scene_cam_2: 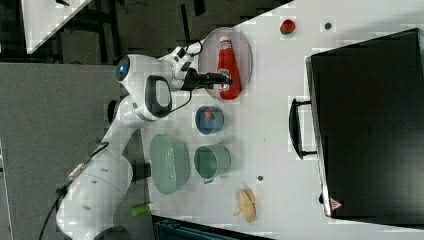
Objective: Pick ketchup from plate and place it on table.
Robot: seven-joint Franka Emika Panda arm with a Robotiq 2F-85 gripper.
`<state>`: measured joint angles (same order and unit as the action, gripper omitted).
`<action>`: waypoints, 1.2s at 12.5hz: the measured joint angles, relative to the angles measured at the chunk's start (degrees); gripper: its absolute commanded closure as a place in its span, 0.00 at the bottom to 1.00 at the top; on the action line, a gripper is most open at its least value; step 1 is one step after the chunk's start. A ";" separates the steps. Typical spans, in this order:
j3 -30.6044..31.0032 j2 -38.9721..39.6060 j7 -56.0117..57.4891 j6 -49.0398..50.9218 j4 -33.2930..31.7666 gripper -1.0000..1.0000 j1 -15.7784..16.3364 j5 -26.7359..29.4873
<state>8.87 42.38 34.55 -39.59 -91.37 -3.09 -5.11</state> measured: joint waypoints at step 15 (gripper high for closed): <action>-0.75 10.38 1.65 -5.15 9.29 0.43 1.76 -2.80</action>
<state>8.12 52.76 36.20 -44.73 -82.08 -1.32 -7.91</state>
